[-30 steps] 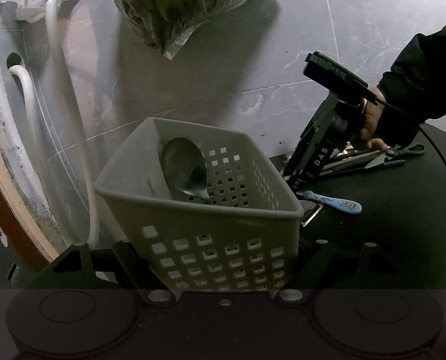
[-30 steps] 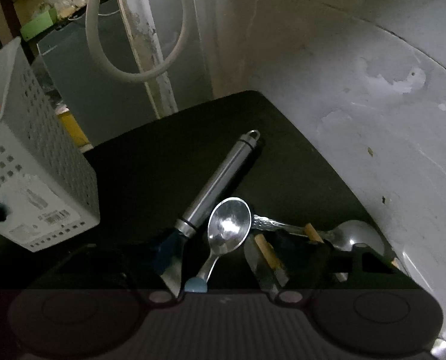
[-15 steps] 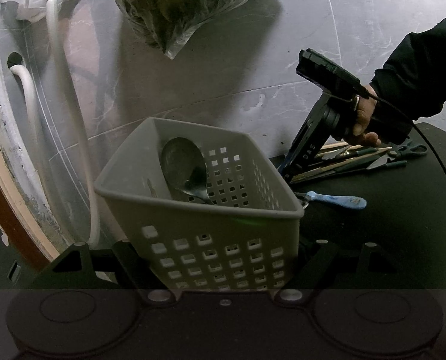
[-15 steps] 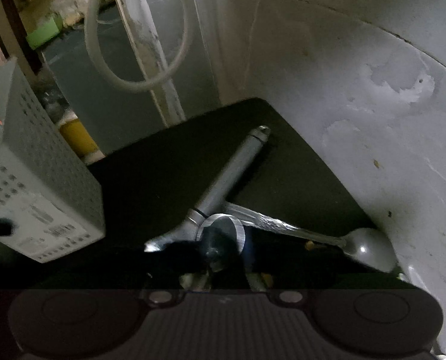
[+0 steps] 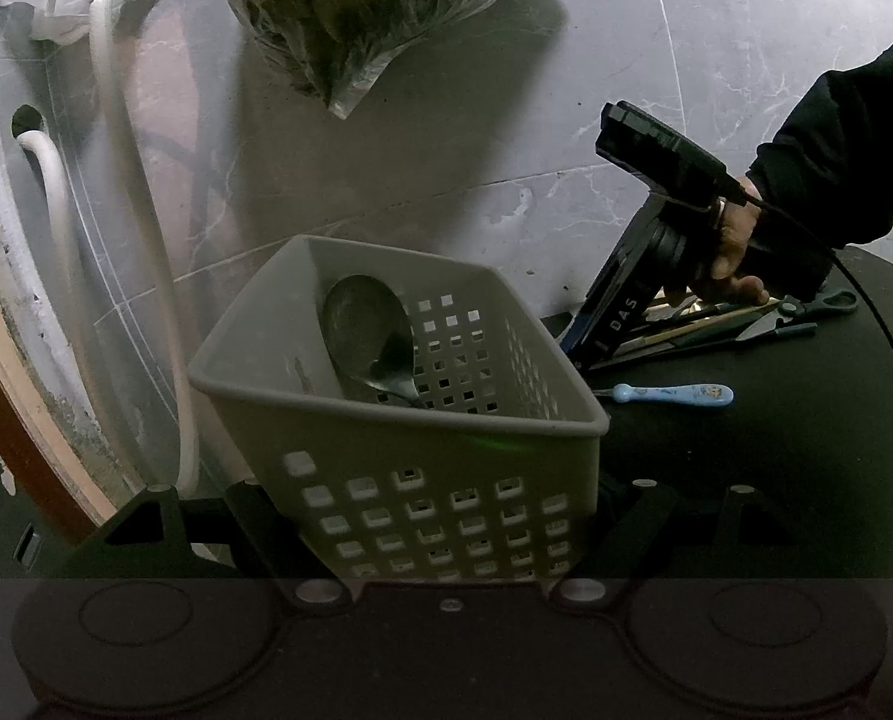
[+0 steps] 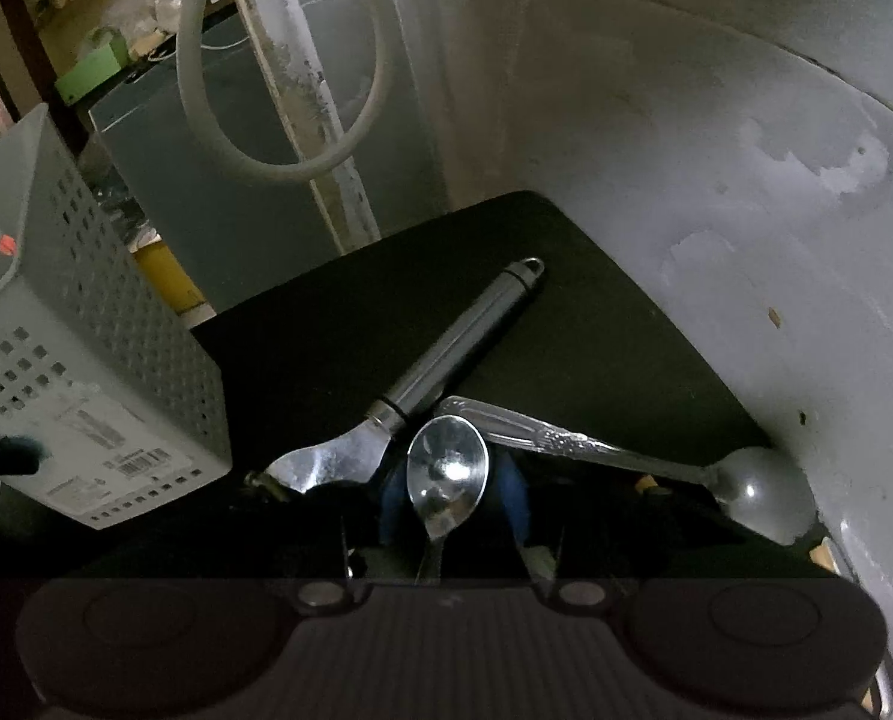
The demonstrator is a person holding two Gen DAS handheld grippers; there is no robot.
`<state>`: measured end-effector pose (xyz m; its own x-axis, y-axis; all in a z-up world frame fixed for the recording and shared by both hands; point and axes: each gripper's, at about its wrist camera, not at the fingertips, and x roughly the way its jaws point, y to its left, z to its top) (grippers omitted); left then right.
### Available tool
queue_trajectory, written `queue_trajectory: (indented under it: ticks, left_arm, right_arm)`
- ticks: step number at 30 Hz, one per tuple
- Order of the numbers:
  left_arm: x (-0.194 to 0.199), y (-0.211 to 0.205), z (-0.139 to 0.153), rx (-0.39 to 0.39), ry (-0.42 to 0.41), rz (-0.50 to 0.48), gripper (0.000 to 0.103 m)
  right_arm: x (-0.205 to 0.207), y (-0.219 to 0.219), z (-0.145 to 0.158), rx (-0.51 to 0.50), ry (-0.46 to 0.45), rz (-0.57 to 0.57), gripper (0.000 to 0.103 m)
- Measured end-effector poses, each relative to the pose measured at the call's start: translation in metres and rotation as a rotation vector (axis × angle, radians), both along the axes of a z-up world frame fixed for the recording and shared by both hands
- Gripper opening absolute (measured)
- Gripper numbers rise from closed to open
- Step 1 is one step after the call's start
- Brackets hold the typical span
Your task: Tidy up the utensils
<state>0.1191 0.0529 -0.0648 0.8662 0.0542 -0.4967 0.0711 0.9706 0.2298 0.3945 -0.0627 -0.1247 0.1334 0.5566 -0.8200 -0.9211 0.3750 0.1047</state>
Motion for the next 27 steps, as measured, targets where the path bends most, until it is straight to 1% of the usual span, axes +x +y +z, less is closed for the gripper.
queue_trajectory:
  ticks: [3,4,10,15,18,21,27]
  left_arm:
    - [0.0,0.0,0.0,-0.001,0.0,0.001,0.082]
    - [0.0,0.0,0.0,-0.001,0.0,0.001,0.082]
    - [0.0,0.0,0.0,0.0,0.0,0.0,0.082]
    - [0.0,0.0,0.0,0.0,0.0,0.0,0.082]
    - [0.0,0.0,0.0,0.0,0.0,0.0,0.082]
    - [0.0,0.0,0.0,0.0,-0.001,0.001,0.082]
    - [0.001,0.001,0.001,-0.001,-0.004,0.001,0.082]
  right_arm:
    - [-0.005,0.005,0.0,-0.021,-0.041,0.019,0.037]
    - [-0.007,0.006,0.0,-0.028,-0.057,0.023,0.035]
    - [-0.021,0.008,-0.002,-0.041,-0.122,0.01,0.033]
    - [-0.034,0.007,-0.003,-0.043,-0.167,-0.046,0.033]
    - [-0.049,0.009,-0.004,-0.059,-0.228,-0.085,0.033]
    - [-0.059,0.01,-0.005,-0.069,-0.269,-0.119,0.033]
    - [-0.068,0.004,-0.009,-0.033,-0.265,-0.208,0.032]
